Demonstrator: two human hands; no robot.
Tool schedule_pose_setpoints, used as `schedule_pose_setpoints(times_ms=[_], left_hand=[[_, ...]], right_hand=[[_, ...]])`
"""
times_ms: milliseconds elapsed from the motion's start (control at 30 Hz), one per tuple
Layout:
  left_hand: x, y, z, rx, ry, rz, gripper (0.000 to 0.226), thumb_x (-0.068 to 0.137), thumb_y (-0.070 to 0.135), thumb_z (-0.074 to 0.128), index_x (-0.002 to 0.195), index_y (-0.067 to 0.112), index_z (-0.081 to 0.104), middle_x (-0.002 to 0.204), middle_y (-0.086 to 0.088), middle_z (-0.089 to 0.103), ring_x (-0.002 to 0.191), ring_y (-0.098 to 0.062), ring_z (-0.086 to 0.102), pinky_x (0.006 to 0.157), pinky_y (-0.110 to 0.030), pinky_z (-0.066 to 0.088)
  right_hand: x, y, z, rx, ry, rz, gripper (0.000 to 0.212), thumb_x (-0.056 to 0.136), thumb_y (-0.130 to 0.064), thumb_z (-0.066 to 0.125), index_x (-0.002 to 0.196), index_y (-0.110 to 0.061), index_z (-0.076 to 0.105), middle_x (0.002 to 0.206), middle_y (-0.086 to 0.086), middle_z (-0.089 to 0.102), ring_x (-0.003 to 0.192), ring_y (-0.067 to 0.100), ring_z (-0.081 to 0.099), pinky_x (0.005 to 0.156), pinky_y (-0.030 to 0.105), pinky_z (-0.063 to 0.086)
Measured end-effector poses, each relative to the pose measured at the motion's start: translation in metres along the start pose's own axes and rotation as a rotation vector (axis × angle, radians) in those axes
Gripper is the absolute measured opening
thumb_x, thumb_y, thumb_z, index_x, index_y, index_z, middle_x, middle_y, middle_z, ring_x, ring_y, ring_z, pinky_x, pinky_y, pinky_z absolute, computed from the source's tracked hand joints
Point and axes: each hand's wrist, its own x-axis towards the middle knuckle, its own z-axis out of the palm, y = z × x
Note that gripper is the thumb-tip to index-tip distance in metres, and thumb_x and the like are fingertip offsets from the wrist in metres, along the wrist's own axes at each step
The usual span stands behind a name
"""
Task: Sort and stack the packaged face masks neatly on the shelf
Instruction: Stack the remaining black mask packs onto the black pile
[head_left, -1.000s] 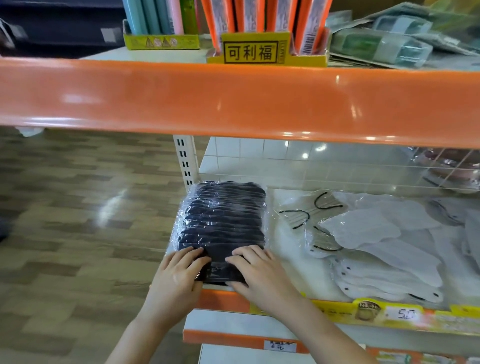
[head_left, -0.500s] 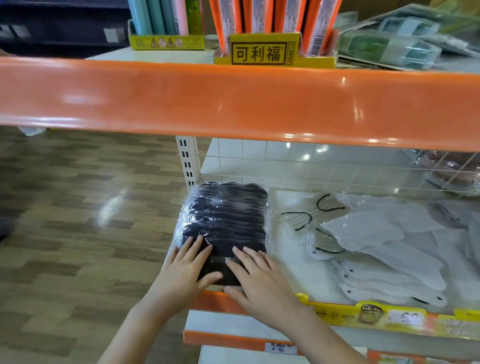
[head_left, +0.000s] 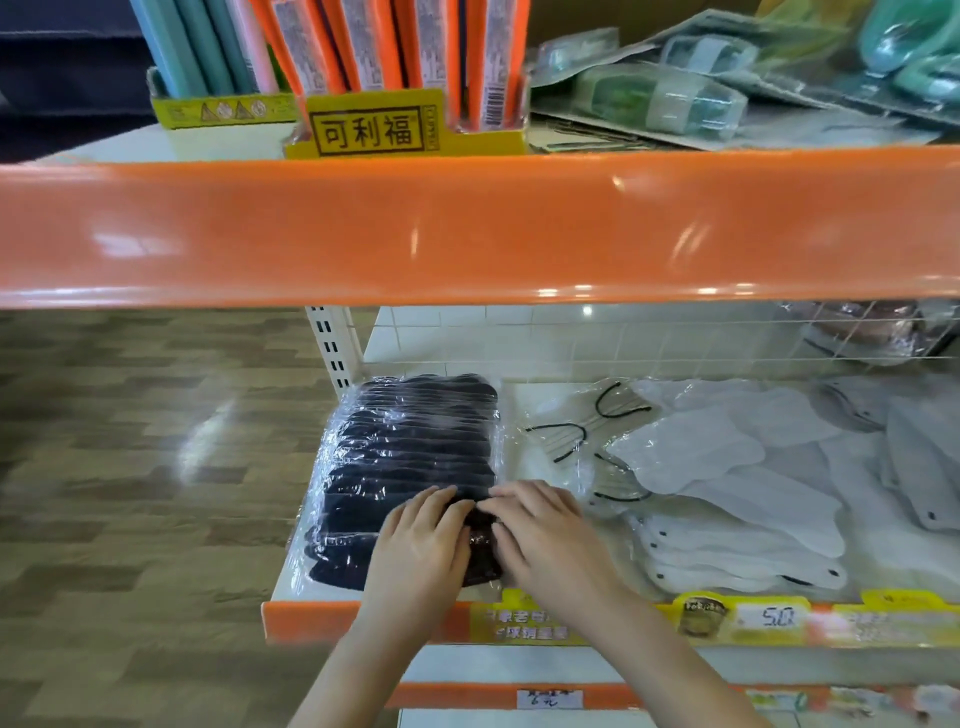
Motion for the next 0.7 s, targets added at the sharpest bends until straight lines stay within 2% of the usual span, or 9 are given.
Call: schedule_pose_setpoints(times_ms=[133, 400, 600, 700], left_hand=[[0.018, 0.034, 0.014, -0.027, 0.004, 0.069, 0.033, 0.086, 0.024, 0.043, 0.094, 0.013, 0.073, 0.101, -0.004, 0.071, 0.097, -0.025, 0.067, 0.079, -0.037, 0.054], [0.047, 0.107, 0.043, -0.096, -0.042, 0.125, 0.031, 0.079, 0.024, 0.043, 0.09, 0.018, 0.071, 0.098, 0.004, 0.068, 0.092, -0.019, 0.066, 0.075, -0.03, 0.053], [0.061, 0.157, 0.067, -0.111, -0.058, 0.19, 0.032, 0.077, 0.025, 0.044, 0.093, 0.019, 0.071, 0.099, 0.002, 0.068, 0.094, -0.02, 0.065, 0.078, -0.029, 0.05], [0.066, 0.178, 0.074, -0.103, -0.07, 0.205, 0.037, 0.076, 0.024, 0.041, 0.096, 0.015, 0.071, 0.102, -0.001, 0.069, 0.099, -0.024, 0.066, 0.08, -0.031, 0.053]], right_hand=[[-0.013, 0.031, -0.013, -0.054, 0.033, 0.055, 0.032, 0.088, -0.028, 0.041, 0.105, -0.025, 0.068, 0.105, -0.009, 0.061, 0.099, 0.01, 0.053, 0.086, 0.026, 0.043], [-0.053, 0.097, -0.048, -0.088, 0.066, 0.216, 0.029, 0.084, -0.027, 0.046, 0.103, -0.026, 0.068, 0.103, -0.007, 0.063, 0.094, 0.016, 0.059, 0.076, 0.033, 0.05], [-0.082, 0.146, -0.08, -0.153, -0.02, 0.349, 0.037, 0.076, -0.038, 0.048, 0.101, -0.021, 0.07, 0.104, -0.002, 0.063, 0.097, 0.02, 0.061, 0.075, 0.037, 0.054], [-0.094, 0.168, -0.092, -0.147, -0.039, 0.421, 0.042, 0.069, -0.042, 0.056, 0.102, -0.02, 0.067, 0.109, 0.002, 0.063, 0.102, 0.022, 0.058, 0.079, 0.038, 0.053]])
